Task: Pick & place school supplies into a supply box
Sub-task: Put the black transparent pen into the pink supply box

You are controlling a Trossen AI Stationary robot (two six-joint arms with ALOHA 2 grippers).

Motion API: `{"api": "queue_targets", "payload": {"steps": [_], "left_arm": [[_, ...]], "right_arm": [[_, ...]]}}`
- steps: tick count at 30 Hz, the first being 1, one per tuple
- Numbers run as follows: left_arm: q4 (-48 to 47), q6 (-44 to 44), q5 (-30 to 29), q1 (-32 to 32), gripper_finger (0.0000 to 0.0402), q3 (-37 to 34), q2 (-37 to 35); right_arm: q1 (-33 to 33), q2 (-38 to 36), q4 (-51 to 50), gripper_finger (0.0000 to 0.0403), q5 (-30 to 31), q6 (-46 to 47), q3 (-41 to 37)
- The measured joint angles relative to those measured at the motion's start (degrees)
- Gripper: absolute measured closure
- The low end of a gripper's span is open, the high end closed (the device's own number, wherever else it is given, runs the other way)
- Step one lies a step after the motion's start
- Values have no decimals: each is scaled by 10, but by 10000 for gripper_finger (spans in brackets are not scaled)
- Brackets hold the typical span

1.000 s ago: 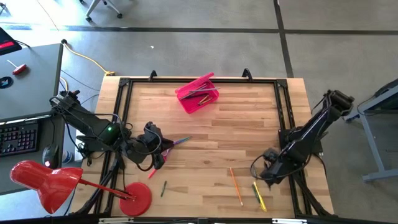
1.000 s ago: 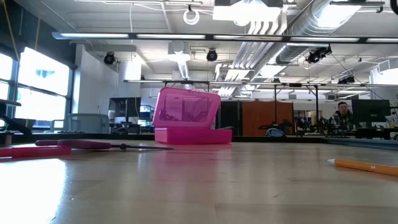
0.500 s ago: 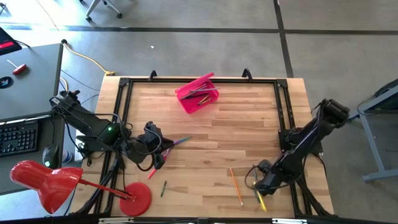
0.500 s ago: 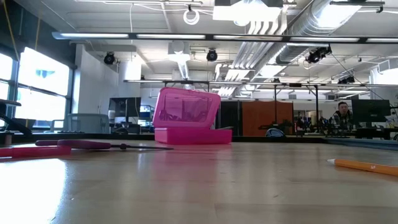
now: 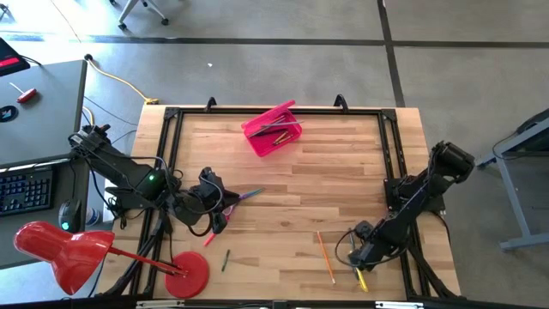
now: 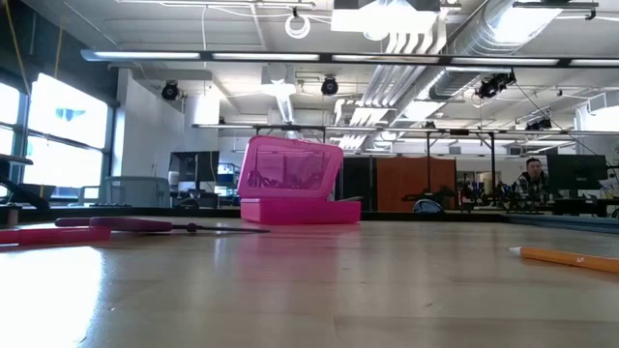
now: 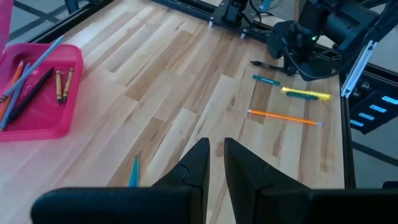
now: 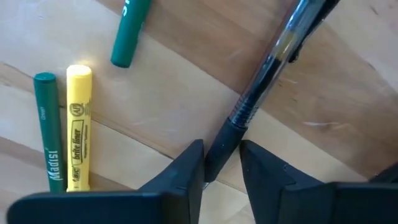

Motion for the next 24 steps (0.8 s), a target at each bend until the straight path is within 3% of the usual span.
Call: {"api": "queue_targets", "payload": {"steps": [7, 14, 17, 21, 24], "left_arm": [[0, -6, 3, 0, 321, 0, 0], [-5, -56, 31, 0, 321, 0, 0], [-5, -45, 29, 0, 321, 0, 0], [-5, -27, 17, 0, 321, 0, 0], [-5, -25, 13, 0, 321, 0, 0]], "right_arm": [[-12, -50, -8, 393, 10, -23, -6], [-62, -143, -19, 383, 145, -92, -7], [-108, -188, -27, 395, 226, -185, -7], [-211, -231, 31, 390, 360, -394, -6], [-310, -235, 154, 384, 338, -595, -6]]}}
